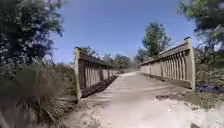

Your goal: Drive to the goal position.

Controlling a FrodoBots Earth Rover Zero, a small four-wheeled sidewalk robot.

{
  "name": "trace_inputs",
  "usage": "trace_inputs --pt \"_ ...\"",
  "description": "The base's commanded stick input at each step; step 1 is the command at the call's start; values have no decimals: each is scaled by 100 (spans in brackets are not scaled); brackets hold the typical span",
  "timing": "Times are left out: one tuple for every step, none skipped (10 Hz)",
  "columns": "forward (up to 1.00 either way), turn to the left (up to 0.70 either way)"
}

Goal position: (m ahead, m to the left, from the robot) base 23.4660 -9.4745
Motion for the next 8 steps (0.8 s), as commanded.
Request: trace_inputs --pt "45 -24" --pt "45 2" --pt "45 2" --pt "45 2" --pt "45 -10" --pt "45 -27" --pt "45 0" --pt "45 2"
